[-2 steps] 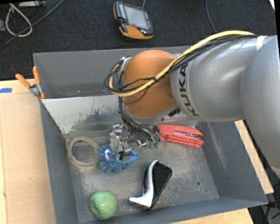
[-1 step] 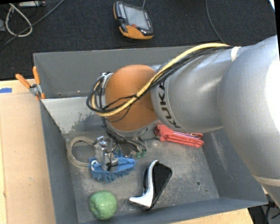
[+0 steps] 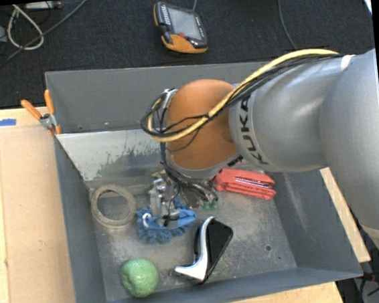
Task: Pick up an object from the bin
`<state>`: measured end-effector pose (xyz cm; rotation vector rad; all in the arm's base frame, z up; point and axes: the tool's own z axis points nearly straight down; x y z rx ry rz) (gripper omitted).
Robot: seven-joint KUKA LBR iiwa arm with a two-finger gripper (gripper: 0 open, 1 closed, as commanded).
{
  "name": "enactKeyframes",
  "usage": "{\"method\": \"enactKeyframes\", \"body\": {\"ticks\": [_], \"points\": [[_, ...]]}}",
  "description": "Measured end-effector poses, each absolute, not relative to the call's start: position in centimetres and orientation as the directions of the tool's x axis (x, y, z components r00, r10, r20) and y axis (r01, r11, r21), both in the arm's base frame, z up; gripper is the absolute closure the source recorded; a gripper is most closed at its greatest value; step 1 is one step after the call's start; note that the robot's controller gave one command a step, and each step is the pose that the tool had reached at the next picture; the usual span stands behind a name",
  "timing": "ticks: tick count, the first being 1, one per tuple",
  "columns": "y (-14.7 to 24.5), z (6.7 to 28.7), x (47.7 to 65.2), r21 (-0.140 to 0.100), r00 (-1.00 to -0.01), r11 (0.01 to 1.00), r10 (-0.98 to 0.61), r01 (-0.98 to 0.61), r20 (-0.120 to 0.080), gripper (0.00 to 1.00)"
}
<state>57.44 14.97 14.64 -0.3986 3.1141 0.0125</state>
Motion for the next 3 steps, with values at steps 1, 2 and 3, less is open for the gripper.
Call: {"method": "enactKeyframes", "body": {"ticks": [1, 2, 3], "points": [[11.9, 11.2, 56.1, 0.009, -0.924, 0.924, -0.381, -0.381, -0.017, 1.00], [8.8, 8.3, 54.9, 0.009, -0.910, 0.910, -0.414, -0.414, -0.015, 1.00], [9.8, 17.3, 55.8, 0.010, -0.914, 0.914, -0.405, -0.405, -0.015, 1.00]]}}
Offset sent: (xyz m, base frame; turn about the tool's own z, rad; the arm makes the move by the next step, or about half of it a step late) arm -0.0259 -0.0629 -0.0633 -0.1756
